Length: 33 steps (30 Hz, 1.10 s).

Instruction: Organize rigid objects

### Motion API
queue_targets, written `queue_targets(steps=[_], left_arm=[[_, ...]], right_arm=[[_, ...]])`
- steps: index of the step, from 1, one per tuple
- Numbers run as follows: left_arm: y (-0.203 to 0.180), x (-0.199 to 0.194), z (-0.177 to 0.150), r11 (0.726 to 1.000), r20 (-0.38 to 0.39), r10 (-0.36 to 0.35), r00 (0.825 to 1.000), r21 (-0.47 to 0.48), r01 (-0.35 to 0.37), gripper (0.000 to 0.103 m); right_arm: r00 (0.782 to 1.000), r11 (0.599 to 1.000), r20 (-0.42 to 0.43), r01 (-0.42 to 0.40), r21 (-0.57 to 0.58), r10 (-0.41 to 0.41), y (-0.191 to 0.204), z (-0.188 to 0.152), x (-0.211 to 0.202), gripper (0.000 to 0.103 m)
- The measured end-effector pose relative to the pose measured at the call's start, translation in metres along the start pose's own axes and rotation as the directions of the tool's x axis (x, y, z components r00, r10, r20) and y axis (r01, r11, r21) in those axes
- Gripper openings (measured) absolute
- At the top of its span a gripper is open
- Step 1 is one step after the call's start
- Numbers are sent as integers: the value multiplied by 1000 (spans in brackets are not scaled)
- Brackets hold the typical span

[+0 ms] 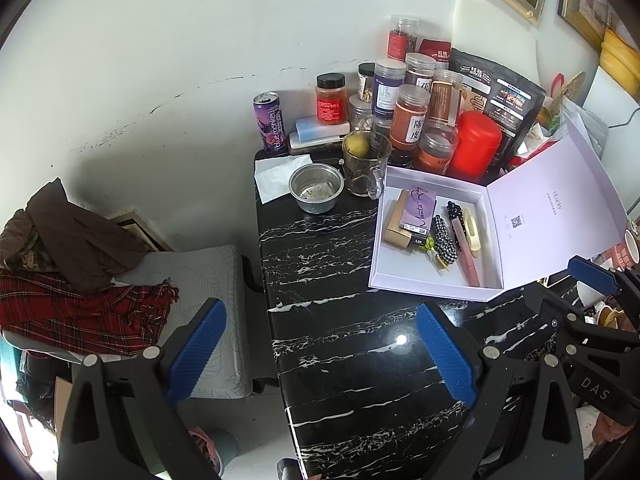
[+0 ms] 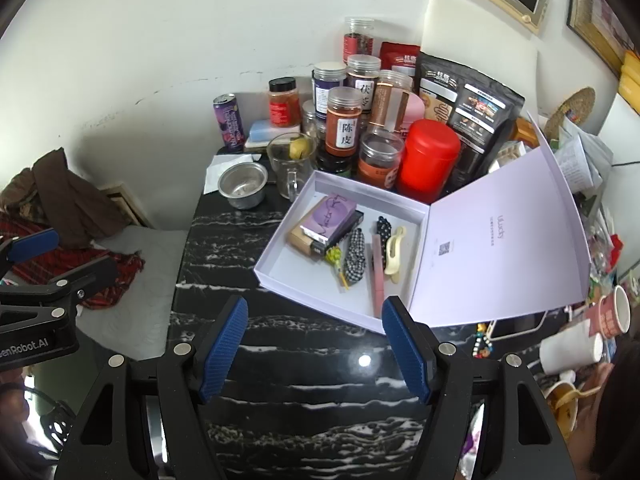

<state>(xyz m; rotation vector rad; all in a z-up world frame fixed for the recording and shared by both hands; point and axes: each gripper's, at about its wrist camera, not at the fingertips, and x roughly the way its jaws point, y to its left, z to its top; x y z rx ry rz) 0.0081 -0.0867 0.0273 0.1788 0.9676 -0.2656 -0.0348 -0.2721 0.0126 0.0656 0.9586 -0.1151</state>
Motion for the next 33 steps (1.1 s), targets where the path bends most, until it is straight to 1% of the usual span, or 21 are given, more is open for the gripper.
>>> queue_targets(steps=[10,30,33], left_arm=[[0,0,0,1000,6,6,1000,1,-6,98],[-1,6,0,1000,-14,13,1000,9,-12,98],[0,8,-1,1000,-24,2,1000,-4,-2,98]], right_arm=[[1000,1000,0,0,0,0,1,0,1,70],[1000,1000,-12,-1,-11,1,-8,-1,4,70],[1000,1000,-12,0,-11,0,-7,-1,4,70]])
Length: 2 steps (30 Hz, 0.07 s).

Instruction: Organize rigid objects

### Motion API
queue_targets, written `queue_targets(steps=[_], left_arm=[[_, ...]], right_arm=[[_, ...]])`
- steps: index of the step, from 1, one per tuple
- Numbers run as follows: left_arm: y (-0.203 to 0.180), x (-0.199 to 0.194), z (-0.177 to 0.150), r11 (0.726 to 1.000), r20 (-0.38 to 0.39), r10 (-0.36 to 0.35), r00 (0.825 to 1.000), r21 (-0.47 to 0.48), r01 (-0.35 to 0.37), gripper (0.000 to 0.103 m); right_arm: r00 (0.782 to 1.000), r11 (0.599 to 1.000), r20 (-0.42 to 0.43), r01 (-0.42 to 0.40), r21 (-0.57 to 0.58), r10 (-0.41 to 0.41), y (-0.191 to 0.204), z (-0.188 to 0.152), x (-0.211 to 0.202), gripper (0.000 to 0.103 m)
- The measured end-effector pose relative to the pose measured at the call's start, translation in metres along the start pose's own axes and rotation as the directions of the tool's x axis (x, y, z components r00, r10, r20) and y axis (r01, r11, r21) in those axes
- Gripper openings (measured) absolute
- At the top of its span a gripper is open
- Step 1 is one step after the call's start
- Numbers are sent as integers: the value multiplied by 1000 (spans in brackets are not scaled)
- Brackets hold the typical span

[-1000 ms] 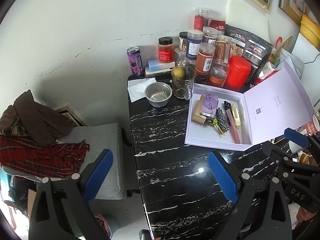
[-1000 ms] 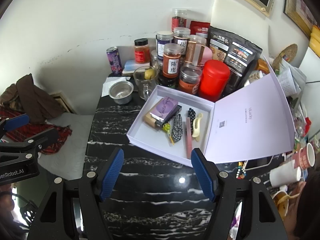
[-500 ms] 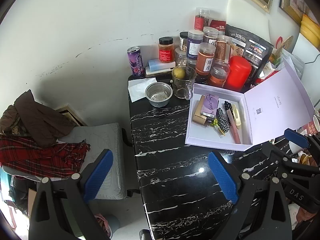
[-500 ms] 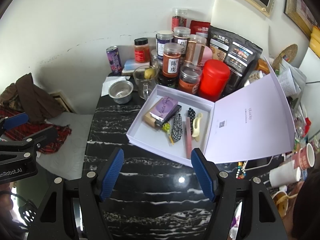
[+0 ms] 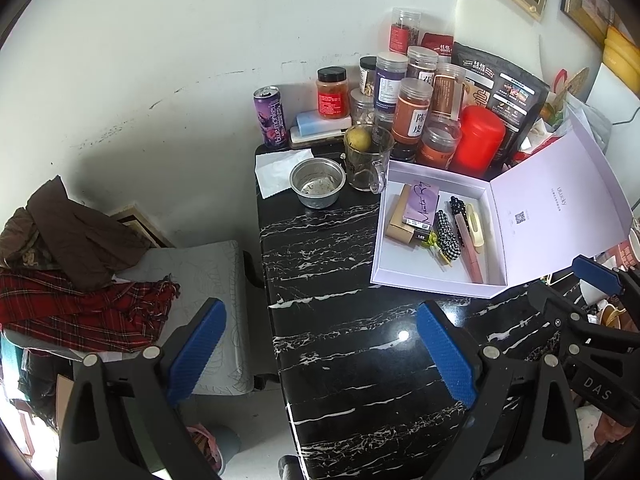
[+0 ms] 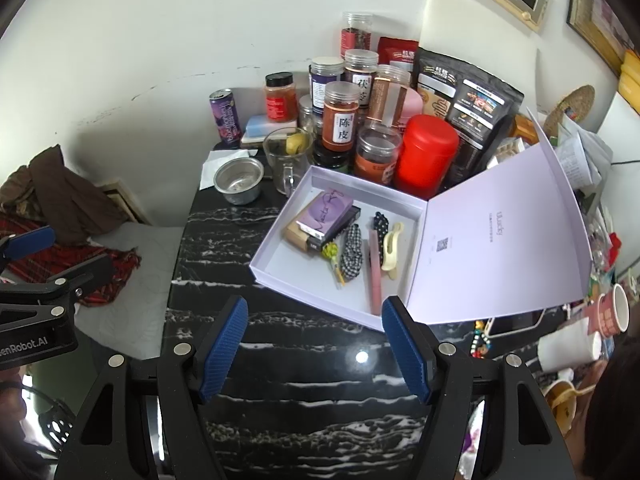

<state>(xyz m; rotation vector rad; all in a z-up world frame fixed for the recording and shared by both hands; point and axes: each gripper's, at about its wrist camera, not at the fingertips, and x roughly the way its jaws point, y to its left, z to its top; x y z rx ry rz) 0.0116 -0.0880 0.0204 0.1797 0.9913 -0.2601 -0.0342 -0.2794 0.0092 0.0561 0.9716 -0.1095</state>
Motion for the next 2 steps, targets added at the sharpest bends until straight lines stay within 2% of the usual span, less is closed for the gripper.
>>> queue_targets(steps=[2], left_arm=[[1,1,0,1000,-5,-8,1000,-5,8,98]], right_arm=[[1000,1000,-2,-2,0,2,-2,-1,0,70]])
